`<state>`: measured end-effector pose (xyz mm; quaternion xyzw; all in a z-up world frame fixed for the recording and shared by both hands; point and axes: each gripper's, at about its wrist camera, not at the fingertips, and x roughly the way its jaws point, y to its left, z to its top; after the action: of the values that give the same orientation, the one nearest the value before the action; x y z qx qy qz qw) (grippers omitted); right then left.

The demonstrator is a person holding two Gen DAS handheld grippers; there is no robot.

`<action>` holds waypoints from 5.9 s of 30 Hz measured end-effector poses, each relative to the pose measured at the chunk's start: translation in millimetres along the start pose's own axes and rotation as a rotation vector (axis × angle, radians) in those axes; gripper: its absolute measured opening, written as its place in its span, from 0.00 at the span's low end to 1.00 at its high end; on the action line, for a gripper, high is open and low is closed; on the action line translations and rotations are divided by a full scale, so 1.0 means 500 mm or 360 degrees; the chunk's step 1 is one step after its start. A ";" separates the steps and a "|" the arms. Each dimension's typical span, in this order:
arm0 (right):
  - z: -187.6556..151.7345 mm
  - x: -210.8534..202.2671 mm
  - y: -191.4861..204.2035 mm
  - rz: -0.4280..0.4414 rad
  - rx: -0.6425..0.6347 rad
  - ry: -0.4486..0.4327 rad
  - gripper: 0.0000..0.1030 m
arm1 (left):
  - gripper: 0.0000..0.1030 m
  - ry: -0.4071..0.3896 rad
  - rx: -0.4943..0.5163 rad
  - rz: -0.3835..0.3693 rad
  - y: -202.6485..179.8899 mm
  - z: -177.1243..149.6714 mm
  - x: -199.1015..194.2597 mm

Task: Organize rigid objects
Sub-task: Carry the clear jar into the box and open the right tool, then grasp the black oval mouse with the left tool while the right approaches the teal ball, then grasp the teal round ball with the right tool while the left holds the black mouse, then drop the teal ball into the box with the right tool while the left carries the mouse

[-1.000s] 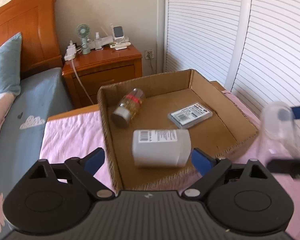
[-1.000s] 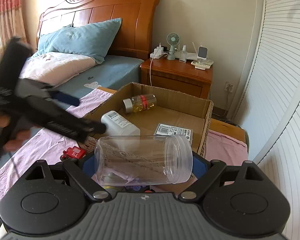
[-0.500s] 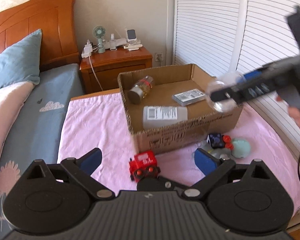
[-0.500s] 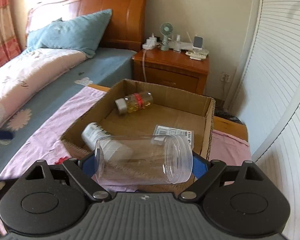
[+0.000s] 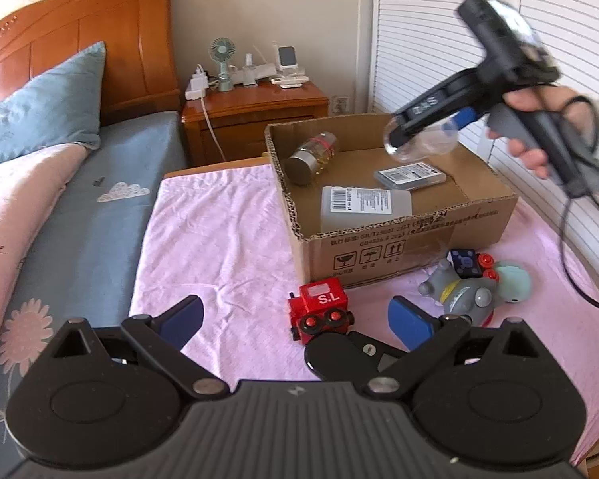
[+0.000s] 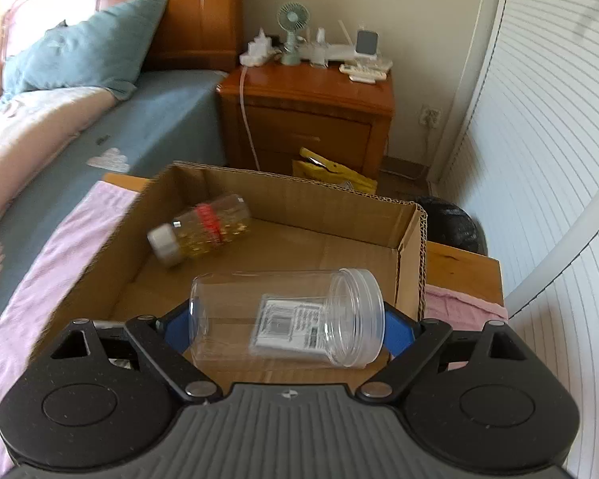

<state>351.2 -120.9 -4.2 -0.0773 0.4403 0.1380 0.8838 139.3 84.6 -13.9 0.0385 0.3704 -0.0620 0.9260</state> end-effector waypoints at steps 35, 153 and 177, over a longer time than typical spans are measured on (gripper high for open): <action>-0.184 -0.193 -0.014 0.0047 0.0104 -0.0160 1.00 | 0.96 0.0018 0.0038 0.0071 -0.028 -0.043 -0.070; -0.410 -0.108 0.045 0.0424 -0.0562 0.0069 0.83 | 0.96 0.0375 0.0694 -0.0649 -0.052 -0.149 0.071; -0.407 -0.118 0.049 0.0312 -0.0419 0.0057 0.58 | 0.87 0.0374 0.0673 -0.0652 -0.046 -0.144 0.066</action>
<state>155.6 -160.8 -79.7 -0.1516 0.4396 0.2787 0.8403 110.8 67.5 -89.4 0.1617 0.4538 -0.3179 0.8166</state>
